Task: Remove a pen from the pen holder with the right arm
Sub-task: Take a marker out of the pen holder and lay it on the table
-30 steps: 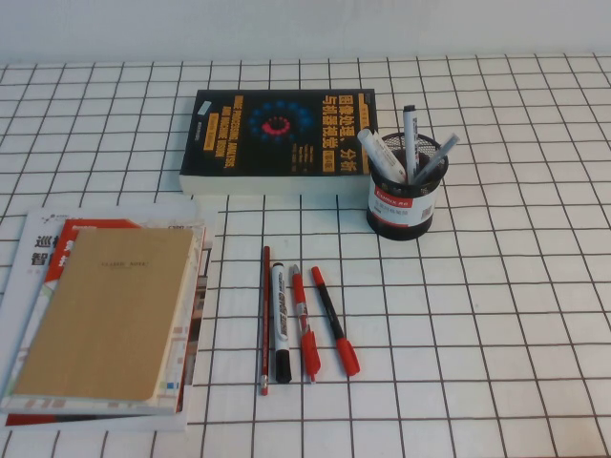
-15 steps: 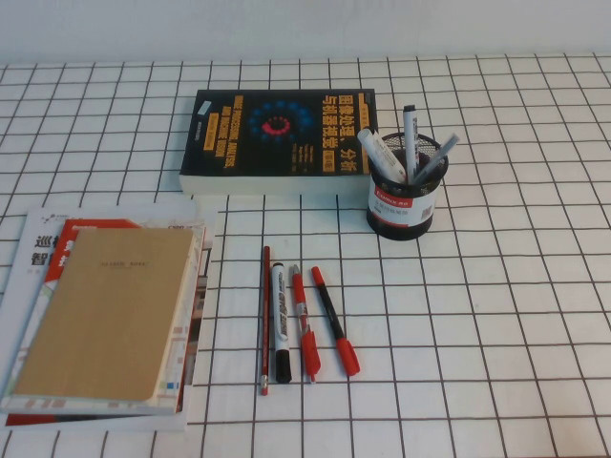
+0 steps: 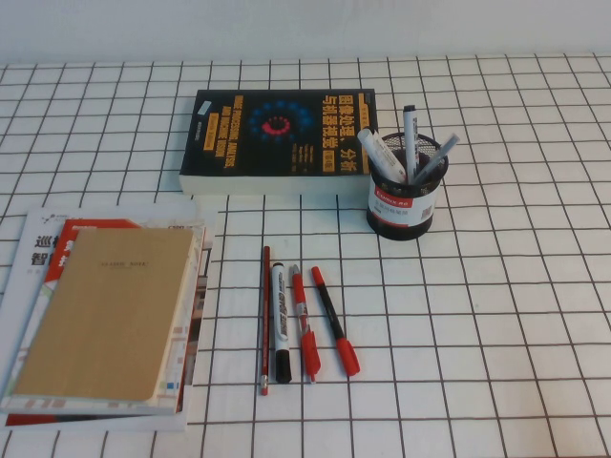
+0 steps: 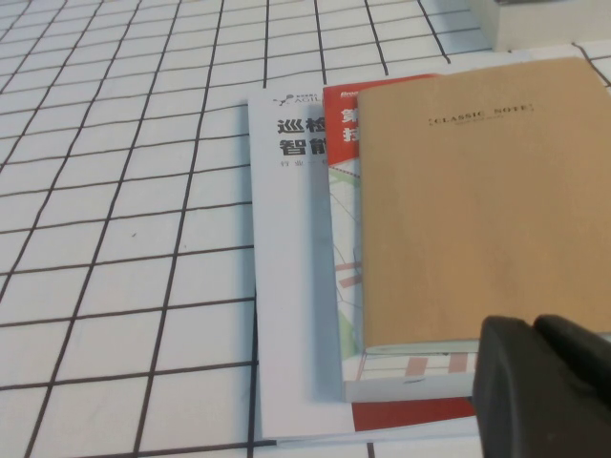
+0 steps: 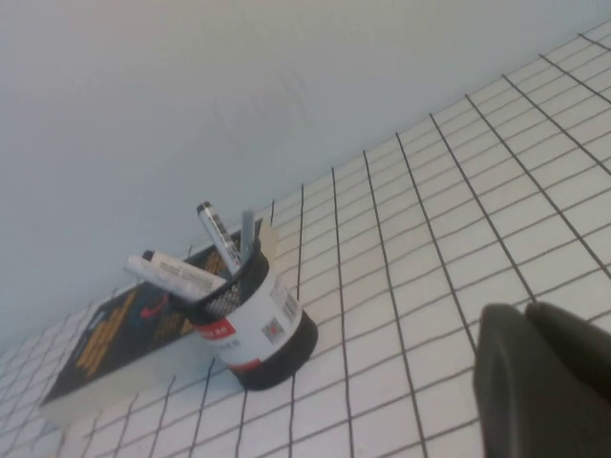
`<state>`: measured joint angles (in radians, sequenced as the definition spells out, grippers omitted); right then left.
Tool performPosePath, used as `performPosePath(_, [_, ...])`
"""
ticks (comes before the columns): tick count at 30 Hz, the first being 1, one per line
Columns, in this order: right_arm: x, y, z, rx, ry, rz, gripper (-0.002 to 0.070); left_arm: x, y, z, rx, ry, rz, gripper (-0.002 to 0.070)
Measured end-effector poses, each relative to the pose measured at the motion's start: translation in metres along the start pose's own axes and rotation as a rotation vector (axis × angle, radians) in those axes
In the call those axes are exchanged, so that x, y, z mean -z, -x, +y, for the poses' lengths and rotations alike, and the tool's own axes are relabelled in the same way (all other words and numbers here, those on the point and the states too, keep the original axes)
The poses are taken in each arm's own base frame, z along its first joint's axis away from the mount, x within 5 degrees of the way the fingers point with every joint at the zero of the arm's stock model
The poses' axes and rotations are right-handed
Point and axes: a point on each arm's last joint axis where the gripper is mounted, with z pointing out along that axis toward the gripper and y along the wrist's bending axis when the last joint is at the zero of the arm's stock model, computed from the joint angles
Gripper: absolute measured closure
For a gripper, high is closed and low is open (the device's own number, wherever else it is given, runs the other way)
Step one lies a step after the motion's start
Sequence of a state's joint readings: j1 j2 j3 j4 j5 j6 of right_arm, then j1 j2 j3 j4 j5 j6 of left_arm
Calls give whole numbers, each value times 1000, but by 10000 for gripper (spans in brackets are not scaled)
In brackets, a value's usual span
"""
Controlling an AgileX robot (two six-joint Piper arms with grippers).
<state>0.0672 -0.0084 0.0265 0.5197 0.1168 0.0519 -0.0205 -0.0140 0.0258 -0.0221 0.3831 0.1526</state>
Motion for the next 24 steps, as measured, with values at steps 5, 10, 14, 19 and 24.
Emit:
performPosePath(5, [0,5,0,-36,6,-51,692,0,0,0,0,0,0,679])
performPosePath(10, [0,5,1,-119,14,-51,692,0,0,0,0,0,0,679])
performPosePath(14, [1,3,7,-135,30,39,692,0,0,0,0,0,0,679])
performPosePath(19, [-3,27,33,-79,35,212,692,0,0,0,0,0,0,679])
performPosePath(24, [-22,52,51,24,-28,413,692,0,0,0,0,0,0,679])
